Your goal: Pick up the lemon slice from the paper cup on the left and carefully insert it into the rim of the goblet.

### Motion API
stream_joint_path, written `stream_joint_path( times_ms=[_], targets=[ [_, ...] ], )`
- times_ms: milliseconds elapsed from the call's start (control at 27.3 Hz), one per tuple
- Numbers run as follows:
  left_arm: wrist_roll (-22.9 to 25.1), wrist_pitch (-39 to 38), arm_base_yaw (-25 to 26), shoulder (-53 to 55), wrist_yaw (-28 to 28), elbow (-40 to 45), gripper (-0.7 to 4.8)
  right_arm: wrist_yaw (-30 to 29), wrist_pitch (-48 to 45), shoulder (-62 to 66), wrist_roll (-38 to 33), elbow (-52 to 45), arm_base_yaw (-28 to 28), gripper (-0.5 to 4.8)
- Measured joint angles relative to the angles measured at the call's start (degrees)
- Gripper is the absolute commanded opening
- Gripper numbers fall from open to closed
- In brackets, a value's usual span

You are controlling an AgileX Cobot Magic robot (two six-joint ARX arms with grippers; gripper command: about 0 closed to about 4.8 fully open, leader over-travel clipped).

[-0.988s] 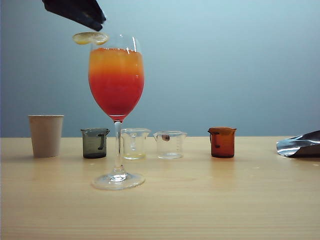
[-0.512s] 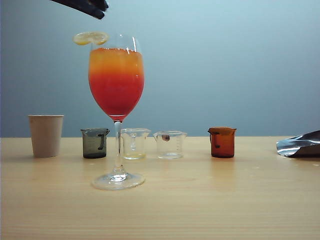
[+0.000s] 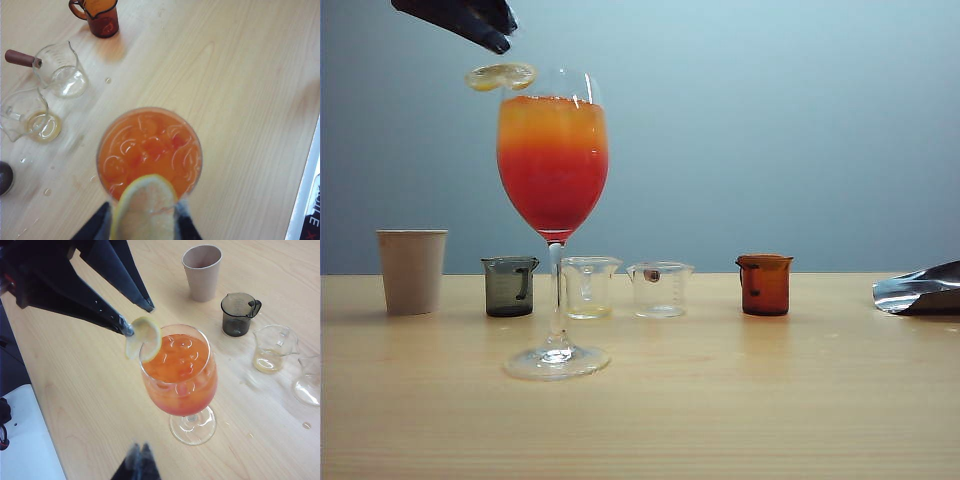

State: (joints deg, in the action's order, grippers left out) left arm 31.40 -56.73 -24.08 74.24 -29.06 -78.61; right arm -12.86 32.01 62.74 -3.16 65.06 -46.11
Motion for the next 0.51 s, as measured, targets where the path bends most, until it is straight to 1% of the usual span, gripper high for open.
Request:
stream_joint_path(
  times_ms=[110,220,293,439,512],
  targets=[
    [0.0,0.0,0.0,0.0,0.5,0.0,1.61,-0.2,0.0,0.0,0.0,0.0,0.0,-0.09],
    [0.0,0.0,0.0,0.0,3.5,0.0,1.62,-0.2,0.0,0.0,0.0,0.0,0.0,-0.09],
    [0.0,0.0,0.0,0.2,4.4,0.0,1.62,-0.2,0.0,0.0,0.0,0.0,0.0,-0.09],
    [0.0,-0.1,0.0,0.8,4.4,0.0,1.61,-0.2,0.0,0.0,0.0,0.0,0.0,-0.09],
    [0.0,-0.1,0.1,1.2,1.8,0.0,1.62,-0.2,0.0,0.0,0.0,0.0,0.0,-0.09]
  ],
)
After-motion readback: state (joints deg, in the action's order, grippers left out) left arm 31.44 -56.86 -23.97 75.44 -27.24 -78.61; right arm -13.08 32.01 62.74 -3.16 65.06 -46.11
